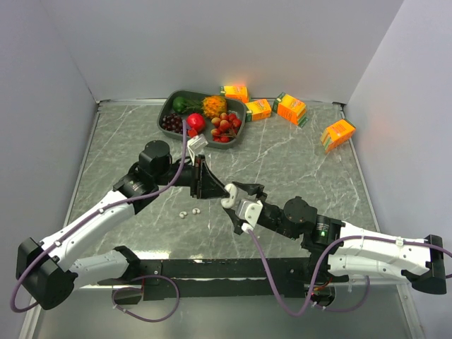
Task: Insert the wireless bluetooth earbuds into the charging case
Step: Adjust the earbud.
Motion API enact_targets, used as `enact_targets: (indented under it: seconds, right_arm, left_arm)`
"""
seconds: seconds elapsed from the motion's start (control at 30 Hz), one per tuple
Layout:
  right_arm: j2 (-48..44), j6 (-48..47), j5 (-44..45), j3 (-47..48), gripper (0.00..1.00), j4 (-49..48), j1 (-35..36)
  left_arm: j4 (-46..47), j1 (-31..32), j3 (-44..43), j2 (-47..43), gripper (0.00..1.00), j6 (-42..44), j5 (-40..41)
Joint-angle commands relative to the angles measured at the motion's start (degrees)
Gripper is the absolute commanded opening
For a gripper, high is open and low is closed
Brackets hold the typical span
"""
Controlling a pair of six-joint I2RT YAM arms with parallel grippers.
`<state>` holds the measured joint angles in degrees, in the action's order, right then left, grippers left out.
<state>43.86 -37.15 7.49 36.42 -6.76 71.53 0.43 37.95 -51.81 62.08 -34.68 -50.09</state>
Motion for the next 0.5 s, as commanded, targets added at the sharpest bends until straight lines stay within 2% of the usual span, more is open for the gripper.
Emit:
enact_targets:
  seconds: [0.0,0.07,0.1,0.13,0.2,0.3,0.37,0.47]
  right_arm:
    - [-0.8,0.7,-0.8,2.9,0.09,-2.6,0.6]
    - [-0.7,0.6,-0.8,2.9,0.09,-2.6,0.5]
    - [-0.7,0.6,-0.8,2.9,0.09,-2.6,0.6]
    - [-0.6,0.6,-1.0,3.0,0.09,-2.6,0.6]
    - [-0.5,0.5,-0.9,3.1,0.09,-2.7,0.6]
    - [-0.4,0.6,-1.0,3.2,0.09,-3.2,0.6]
    - [-0.3,0.6,-1.2,3.6,0.08,-3.2,0.6]
    - [0.0,0.9,-1.5,3.8,0.09,-3.2,0.6]
  left_arm:
    - [5.6,0.2,0.3,0.5,0.19,-1.7,-2.8]
    - [6.0,0.2,0.4,0.7,0.16,-2.0,-3.2]
    - [5.9,0.2,0.2,0.8,0.27,-2.1,-3.3]
    - [5.8,0.2,0.2,0.9,0.43,-2.2,-3.3]
    - [5.6,0.2,0.3,1.3,0.65,-2.4,-3.4]
    - [5.3,0.2,0.5,1.1,0.77,-2.2,-2.7]
    - [5.3,0.2,0.5,1.1,0.79,-2.2,-2.5]
    - [6.0,0.2,0.5,1.3,0.72,-2.4,-3.1]
